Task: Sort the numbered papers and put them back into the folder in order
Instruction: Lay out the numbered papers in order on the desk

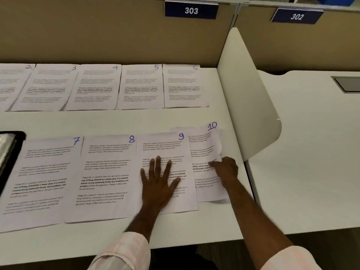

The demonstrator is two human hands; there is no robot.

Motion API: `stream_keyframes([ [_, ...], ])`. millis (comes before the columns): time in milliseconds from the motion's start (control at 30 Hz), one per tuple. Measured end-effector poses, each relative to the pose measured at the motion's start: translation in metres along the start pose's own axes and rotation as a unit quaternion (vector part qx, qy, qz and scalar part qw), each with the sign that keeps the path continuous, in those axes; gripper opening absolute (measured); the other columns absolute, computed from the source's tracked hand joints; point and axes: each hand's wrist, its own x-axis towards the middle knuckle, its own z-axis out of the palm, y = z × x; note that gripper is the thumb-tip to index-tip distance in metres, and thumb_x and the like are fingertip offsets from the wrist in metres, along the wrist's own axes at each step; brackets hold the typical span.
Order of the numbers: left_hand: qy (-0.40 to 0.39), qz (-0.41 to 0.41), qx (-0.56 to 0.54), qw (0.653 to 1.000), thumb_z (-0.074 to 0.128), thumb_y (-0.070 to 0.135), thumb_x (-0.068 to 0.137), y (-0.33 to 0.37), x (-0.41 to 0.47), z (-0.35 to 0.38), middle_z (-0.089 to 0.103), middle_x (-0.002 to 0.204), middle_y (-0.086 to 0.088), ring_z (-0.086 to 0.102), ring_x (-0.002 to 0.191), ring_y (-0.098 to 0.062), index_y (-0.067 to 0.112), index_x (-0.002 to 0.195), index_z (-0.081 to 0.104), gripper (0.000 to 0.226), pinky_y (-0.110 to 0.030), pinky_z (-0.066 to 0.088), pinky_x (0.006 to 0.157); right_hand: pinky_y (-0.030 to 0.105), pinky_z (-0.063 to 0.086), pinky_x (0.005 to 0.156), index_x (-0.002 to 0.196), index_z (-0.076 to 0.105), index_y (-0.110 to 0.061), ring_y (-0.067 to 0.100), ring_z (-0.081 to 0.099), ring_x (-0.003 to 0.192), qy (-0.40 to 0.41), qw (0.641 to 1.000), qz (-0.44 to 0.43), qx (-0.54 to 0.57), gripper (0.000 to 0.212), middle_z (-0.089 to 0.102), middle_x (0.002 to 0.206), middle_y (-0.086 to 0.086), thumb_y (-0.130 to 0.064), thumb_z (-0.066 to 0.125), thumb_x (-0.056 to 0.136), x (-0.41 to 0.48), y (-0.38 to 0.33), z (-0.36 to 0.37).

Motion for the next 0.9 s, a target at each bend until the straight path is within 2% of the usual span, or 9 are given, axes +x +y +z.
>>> stream_keyframes([
  [67, 0.0, -0.001, -0.005, 1.0, 0.021, 0.074, 0.092, 0.0, 0.0, 0.0, -0.004, 0.165, -0.004, -0.005, 0.152, -0.025, 0.035, 0.156, 0.009, 0.076, -0.06, 0.004, 0.118, 0.034, 0.055, 0.079, 0.103, 0.065, -0.004, 0.025, 0.065, 0.091, 0.005, 0.999, -0.038, 0.034, 0.042, 0.068, 0.101, 0.008, -0.026, 0.082, 0.072, -0.008, -0.012, -0.009],
  [233, -0.01, -0.002, -0.007, 1.0, 0.019, 0.075, 0.092, 0.001, -0.001, -0.003, -0.005, 0.165, -0.004, -0.007, 0.151, -0.025, 0.034, 0.156, 0.008, 0.077, -0.06, 0.004, 0.117, 0.02, 0.04, 0.052, 0.09, 0.063, -0.012, 0.016, 0.059, 0.069, 0.087, 0.973, -0.203, -0.068, 0.018, 0.062, 0.081, -0.001, -0.029, 0.069, 0.088, -0.041, -0.061, -0.045],
  [333, -0.009, -0.002, -0.01, 1.0, 0.019, 0.074, 0.092, 0.001, -0.001, -0.005, -0.004, 0.165, -0.004, -0.006, 0.151, -0.025, 0.034, 0.156, 0.008, 0.077, -0.061, 0.005, 0.117, 0.018, 0.041, 0.051, 0.086, 0.06, -0.013, 0.009, 0.058, 0.063, 0.129, 0.953, -0.269, -0.052, 0.02, 0.061, 0.077, -0.004, -0.031, 0.061, 0.094, -0.058, -0.089, -0.07],
  [433, -0.005, -0.001, -0.01, 1.0, 0.021, 0.073, 0.093, 0.001, -0.002, -0.005, -0.002, 0.165, -0.005, -0.005, 0.152, -0.025, 0.034, 0.156, 0.01, 0.076, -0.061, 0.005, 0.117, 0.017, 0.036, 0.053, 0.079, 0.061, -0.012, 0.004, 0.053, 0.062, 0.139, 0.944, -0.299, -0.001, 0.023, 0.059, 0.07, -0.008, -0.031, 0.066, 0.091, -0.064, -0.105, -0.097],
  [600, 0.0, 0.004, -0.014, 1.0, 0.018, 0.074, 0.093, 0.001, -0.001, -0.004, -0.001, 0.165, -0.004, -0.005, 0.152, -0.025, 0.034, 0.156, 0.011, 0.075, -0.061, 0.006, 0.117, 0.025, 0.045, 0.057, 0.085, 0.068, -0.004, 0.015, 0.058, 0.066, 0.053, 0.964, -0.251, 0.065, 0.024, 0.068, 0.077, 0.004, -0.027, 0.07, 0.087, -0.049, -0.081, -0.114],
  [733, 0.002, 0.003, -0.009, 1.0, 0.018, 0.074, 0.093, 0.0, -0.002, -0.003, -0.004, 0.165, -0.004, -0.007, 0.152, -0.024, 0.035, 0.156, 0.009, 0.075, -0.061, 0.006, 0.117, 0.016, 0.045, 0.05, 0.087, 0.066, 0.003, 0.015, 0.058, 0.064, 0.023, 0.981, -0.178, 0.079, 0.026, 0.067, 0.078, 0.006, -0.023, 0.071, 0.088, -0.025, -0.027, -0.096],
  [767, 0.003, 0.003, -0.007, 1.0, 0.02, 0.074, 0.093, 0.0, -0.002, -0.002, -0.004, 0.165, -0.004, -0.006, 0.152, -0.025, 0.035, 0.156, 0.009, 0.076, -0.061, 0.006, 0.117, 0.017, 0.049, 0.054, 0.089, 0.067, 0.003, 0.017, 0.061, 0.067, 0.016, 0.984, -0.158, 0.085, 0.025, 0.07, 0.083, 0.008, -0.021, 0.071, 0.088, -0.017, -0.011, -0.09],
  [833, 0.006, 0.005, -0.003, 1.0, 0.024, 0.073, 0.092, 0.0, -0.002, -0.001, -0.002, 0.165, -0.005, -0.003, 0.152, -0.026, 0.034, 0.156, 0.011, 0.076, -0.062, 0.009, 0.117, 0.029, 0.056, 0.071, 0.095, 0.069, 0.0, 0.024, 0.068, 0.08, 0.006, 0.988, -0.114, 0.104, 0.022, 0.073, 0.095, 0.013, -0.021, 0.072, 0.087, -0.002, 0.02, -0.081],
  [900, 0.008, 0.007, -0.001, 1.0, 0.026, 0.072, 0.092, 0.0, -0.001, 0.0, -0.001, 0.165, -0.006, -0.002, 0.152, -0.026, 0.033, 0.156, 0.012, 0.076, -0.062, 0.01, 0.116, 0.036, 0.055, 0.082, 0.104, 0.07, -0.004, 0.025, 0.068, 0.087, 0.021, 0.991, -0.086, 0.104, 0.024, 0.072, 0.1, 0.011, -0.021, 0.072, 0.087, 0.01, 0.042, -0.076],
])
